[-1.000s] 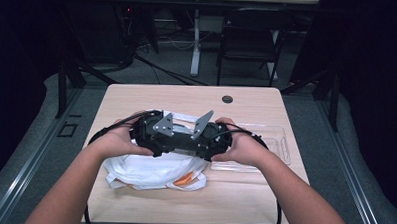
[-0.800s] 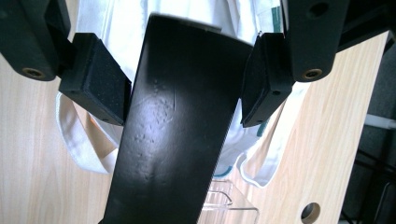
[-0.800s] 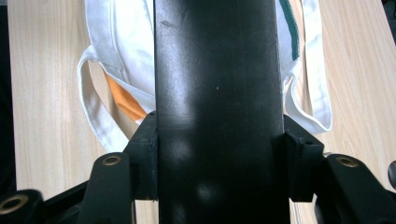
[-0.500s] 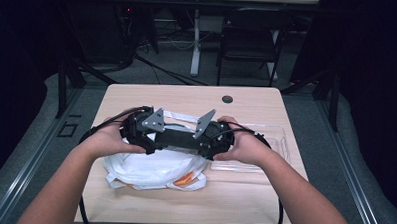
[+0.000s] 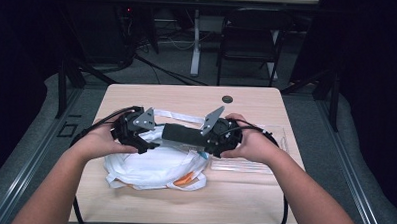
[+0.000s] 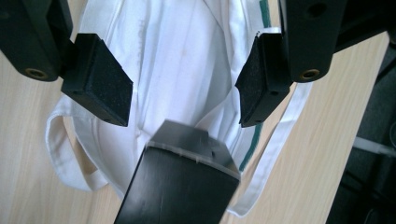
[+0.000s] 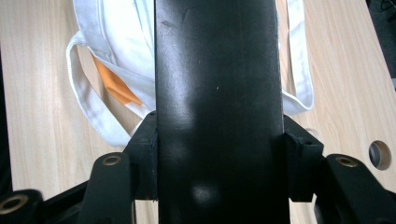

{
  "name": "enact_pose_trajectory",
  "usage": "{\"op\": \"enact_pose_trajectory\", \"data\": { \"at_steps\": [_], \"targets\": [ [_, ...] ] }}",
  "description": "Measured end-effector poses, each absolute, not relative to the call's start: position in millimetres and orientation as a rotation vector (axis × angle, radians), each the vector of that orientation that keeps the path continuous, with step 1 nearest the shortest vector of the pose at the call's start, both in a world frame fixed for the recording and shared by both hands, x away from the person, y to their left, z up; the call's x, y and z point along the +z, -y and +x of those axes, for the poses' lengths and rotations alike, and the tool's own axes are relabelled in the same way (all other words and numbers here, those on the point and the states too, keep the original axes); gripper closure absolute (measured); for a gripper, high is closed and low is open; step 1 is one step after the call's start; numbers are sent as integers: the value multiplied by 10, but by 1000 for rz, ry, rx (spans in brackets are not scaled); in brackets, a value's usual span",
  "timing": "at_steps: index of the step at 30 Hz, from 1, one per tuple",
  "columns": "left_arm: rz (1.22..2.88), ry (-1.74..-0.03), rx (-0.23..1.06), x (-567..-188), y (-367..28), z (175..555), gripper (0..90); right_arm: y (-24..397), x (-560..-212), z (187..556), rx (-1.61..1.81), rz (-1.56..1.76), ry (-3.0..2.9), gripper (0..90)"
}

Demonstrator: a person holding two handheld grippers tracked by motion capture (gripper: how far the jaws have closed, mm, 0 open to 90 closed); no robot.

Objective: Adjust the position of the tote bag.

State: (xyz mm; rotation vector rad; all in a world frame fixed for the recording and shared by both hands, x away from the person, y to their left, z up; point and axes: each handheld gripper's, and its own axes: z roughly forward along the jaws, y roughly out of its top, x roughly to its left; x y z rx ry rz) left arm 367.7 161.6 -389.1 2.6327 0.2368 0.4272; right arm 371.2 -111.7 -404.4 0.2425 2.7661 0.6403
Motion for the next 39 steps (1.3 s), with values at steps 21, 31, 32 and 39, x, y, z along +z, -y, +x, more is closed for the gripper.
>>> {"op": "enact_pose_trajectory", "data": {
  "at_steps": [21,31,32,39],
  "targets": [
    [2614,-441,400,-4222,-1687,3660,437,1424,-3983,3778,615,294,-2732,427],
    [2573,-539,425,-4364,-1770,3590,490,1639,-3973,3843,597,322,-2714,427],
    [2573,-545,427,-4378,-1779,3584,496,1656,-3978,3850,600,325,-2716,427],
    [2545,-613,439,-4470,-1855,3532,509,1801,-4014,3907,579,346,-2712,427]
  ]
}}
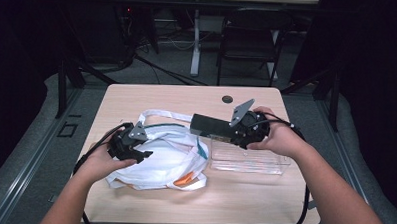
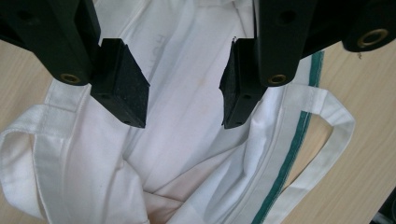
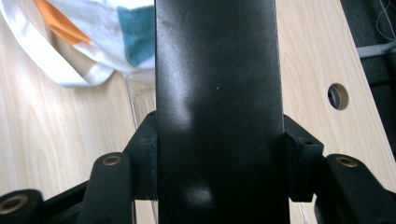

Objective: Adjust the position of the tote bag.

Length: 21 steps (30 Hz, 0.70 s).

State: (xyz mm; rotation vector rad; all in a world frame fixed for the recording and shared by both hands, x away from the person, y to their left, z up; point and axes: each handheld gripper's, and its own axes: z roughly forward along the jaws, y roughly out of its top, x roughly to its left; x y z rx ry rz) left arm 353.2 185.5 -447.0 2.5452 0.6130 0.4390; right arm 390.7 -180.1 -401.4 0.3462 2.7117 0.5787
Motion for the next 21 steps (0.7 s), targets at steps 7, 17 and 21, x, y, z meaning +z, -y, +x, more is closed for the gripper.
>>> {"op": "enact_pose_trajectory", "data": {
  "at_steps": [7,17,21],
  "targets": [
    [2492,-665,429,-4590,-1934,3479,541,1912,-4044,3937,554,361,-2714,428],
    [2473,-669,423,-4759,-1919,3364,581,2020,-4116,3969,529,383,-2714,427],
    [2459,-671,423,-4806,-1924,3330,590,2066,-4128,3975,531,397,-2713,427]
  ]
}}
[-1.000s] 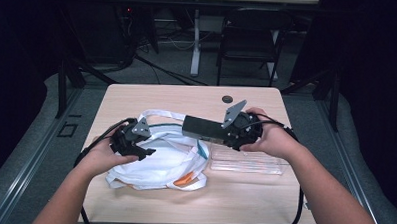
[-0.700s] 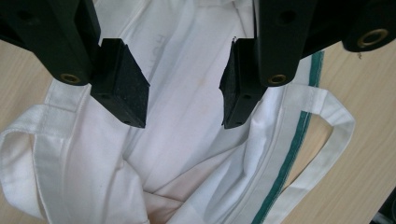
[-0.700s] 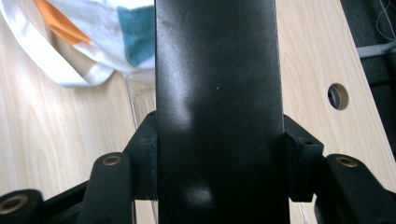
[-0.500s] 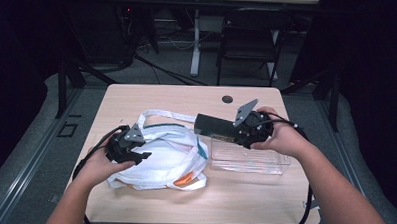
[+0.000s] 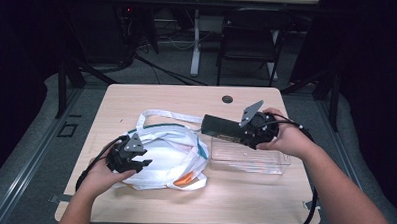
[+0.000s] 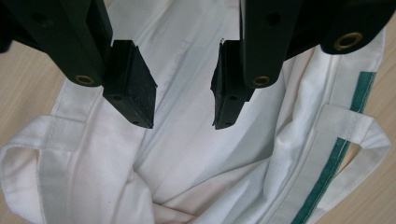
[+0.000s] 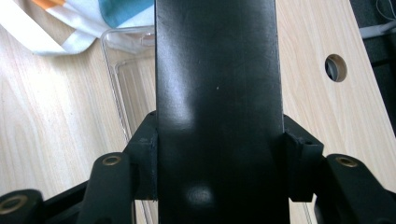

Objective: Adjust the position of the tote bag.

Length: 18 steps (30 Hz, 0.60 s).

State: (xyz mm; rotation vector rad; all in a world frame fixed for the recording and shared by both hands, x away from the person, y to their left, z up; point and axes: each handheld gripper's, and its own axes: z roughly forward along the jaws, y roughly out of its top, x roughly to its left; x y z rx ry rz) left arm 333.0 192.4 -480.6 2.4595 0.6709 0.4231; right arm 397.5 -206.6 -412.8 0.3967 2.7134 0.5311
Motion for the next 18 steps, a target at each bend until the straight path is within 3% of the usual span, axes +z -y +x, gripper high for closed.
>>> {"op": "enact_pose_trajectory", "data": {
  "at_steps": [18],
  "targets": [
    [2419,-686,451,-4886,-1996,3211,594,2215,-4217,4000,506,437,-2715,427]
  ]
}}
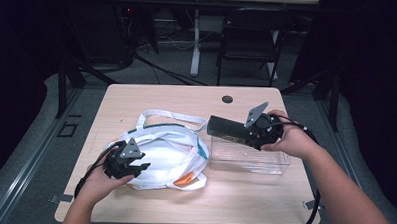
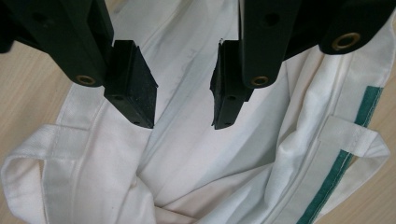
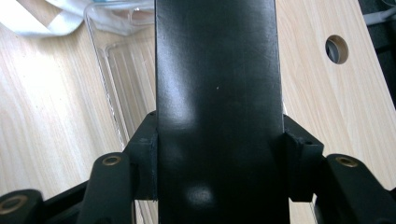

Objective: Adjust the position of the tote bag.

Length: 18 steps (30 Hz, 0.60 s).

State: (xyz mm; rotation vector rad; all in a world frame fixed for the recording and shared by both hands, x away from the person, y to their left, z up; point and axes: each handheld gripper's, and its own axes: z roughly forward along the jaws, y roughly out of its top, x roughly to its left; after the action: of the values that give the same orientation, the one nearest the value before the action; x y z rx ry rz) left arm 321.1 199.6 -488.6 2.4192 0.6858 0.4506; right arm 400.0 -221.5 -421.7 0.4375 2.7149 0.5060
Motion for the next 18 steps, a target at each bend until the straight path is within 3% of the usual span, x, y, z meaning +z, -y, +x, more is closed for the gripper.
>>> {"op": "enact_pose_trajectory", "data": {
  "at_steps": [18],
  "targets": [
    [2410,-681,476,-4908,-2003,3149,595,2461,-4345,4039,445,494,-2706,427]
  ]
}}
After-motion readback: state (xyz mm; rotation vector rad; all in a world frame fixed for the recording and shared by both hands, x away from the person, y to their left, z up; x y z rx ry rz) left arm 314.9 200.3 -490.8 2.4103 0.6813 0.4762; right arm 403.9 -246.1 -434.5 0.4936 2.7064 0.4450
